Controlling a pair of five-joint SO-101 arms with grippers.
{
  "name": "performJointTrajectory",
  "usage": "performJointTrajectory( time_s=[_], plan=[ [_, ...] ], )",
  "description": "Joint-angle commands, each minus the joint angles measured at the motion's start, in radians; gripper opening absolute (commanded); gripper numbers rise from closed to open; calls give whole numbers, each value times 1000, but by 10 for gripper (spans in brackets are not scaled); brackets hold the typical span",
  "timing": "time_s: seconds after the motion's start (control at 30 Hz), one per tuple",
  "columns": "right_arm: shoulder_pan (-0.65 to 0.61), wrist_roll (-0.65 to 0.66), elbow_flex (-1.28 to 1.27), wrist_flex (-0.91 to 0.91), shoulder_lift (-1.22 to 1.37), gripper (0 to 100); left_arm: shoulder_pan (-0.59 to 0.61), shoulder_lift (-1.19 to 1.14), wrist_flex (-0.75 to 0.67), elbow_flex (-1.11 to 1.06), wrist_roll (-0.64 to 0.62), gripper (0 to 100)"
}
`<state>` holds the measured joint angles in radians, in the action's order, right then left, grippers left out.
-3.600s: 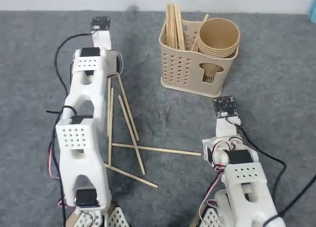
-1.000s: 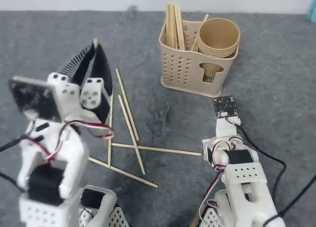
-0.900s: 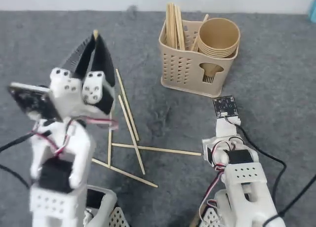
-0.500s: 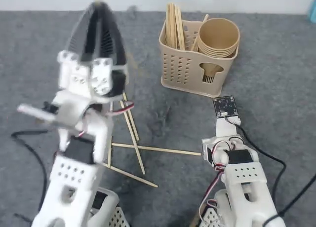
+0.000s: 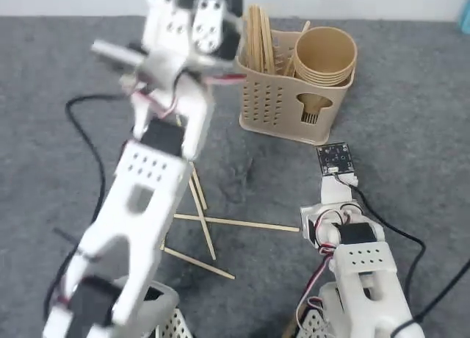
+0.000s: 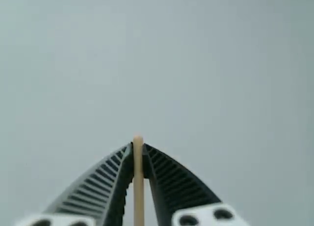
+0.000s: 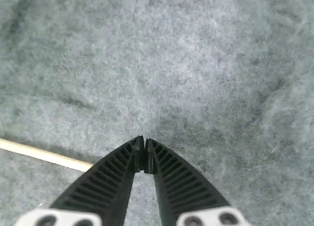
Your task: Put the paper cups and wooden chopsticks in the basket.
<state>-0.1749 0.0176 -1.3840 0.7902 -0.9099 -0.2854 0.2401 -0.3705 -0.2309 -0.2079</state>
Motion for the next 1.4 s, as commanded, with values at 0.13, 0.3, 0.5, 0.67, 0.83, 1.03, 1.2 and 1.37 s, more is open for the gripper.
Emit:
performJointTrajectory(
  time_s=[0.13, 0.3, 0.5, 0.67, 0.83, 1.03, 1.2, 1.37],
  plan=[
    [8, 48, 9, -15, -28, 8, 3, -247, -28, 145, -8, 10],
    [8, 48, 9, -15, -28, 8, 12, -397, -157, 147, -6, 10],
    [8, 48, 9, -13, -30, 8, 28, -559, -221, 150, -8, 10],
    [8, 48, 9, -15, -30, 8, 29, -585, -279, 38, -8, 10],
    [8, 48, 9, -15, -30, 8, 25, -585, -358, -88, -8, 10],
    [8, 48, 11, -16, -30, 8, 29, -585, -359, -136, -11, 14],
    [8, 48, 11, -16, -30, 8, 29, -565, -342, -134, -15, 133],
    [8, 48, 11, -16, -30, 8, 29, -417, -143, -139, -15, 166]
  ],
)
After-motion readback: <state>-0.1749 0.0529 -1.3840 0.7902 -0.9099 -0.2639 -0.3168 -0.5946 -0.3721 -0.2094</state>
